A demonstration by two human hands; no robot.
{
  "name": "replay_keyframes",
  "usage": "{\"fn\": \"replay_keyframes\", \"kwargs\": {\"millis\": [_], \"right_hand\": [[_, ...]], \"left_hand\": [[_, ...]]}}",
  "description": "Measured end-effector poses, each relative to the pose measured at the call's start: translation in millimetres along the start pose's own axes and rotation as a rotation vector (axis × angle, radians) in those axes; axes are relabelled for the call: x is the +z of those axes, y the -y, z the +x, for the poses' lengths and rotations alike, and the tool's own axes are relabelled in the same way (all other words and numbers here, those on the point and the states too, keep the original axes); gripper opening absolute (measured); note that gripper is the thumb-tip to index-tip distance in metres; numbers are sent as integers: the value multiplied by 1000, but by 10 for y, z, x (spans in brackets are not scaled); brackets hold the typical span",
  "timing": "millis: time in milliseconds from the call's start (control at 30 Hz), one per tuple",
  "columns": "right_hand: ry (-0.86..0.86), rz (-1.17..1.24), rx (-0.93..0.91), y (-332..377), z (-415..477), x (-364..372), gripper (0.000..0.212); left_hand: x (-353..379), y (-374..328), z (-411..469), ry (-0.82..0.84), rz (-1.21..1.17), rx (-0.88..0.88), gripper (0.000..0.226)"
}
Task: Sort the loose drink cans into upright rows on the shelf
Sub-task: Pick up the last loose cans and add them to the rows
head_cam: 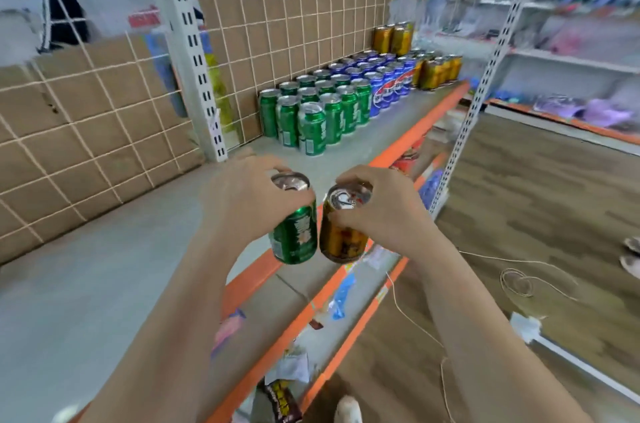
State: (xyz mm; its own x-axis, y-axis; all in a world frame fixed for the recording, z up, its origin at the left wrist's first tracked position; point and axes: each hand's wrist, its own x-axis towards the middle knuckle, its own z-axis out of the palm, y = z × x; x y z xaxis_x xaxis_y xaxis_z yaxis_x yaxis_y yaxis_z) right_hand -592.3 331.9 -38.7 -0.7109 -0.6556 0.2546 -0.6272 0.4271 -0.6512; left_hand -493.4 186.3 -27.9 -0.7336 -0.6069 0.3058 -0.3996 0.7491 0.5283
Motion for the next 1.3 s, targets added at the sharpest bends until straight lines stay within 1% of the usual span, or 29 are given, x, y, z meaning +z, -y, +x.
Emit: {"fn": "replay_keyframes", "kwargs": {"millis": [167, 267, 567, 667, 767, 933, 1067, 1200, 1300], "right_hand": [[3, -43, 15, -502, 761, -288, 46], [-7, -69, 6, -765, 1149, -472, 46], [-6, -9, 49, -1615, 2041, -847, 43], [13, -9, 28, -1967, 2346, -989, 41], [73, -25, -11, -2311, 2676, -1120, 43], [168, -10, -139, -2799, 3312, -1426, 38], [292, 11, -224, -3037, 3709, -1647, 36], [365, 14, -261, -3204, 4006, -1690, 39], [416, 31, -290, -3290, 4169, -1662, 38]], "left_hand": [[503, -326, 822, 17, -5, 26, 44], [772, -510, 1261, 32, 39, 32, 47], [1522, -991, 2238, 21, 157, 3, 51], [1800, -1160, 2517, 16, 194, -56, 53], [2051, -1282, 2765, -3, 221, -119, 54], [2452, -1498, 3154, -60, 255, -308, 56], [2637, -1667, 3356, -107, 252, -452, 57], [2750, -1756, 3448, -107, 194, -573, 50], [2786, -1754, 3500, -112, 128, -561, 35]]}}
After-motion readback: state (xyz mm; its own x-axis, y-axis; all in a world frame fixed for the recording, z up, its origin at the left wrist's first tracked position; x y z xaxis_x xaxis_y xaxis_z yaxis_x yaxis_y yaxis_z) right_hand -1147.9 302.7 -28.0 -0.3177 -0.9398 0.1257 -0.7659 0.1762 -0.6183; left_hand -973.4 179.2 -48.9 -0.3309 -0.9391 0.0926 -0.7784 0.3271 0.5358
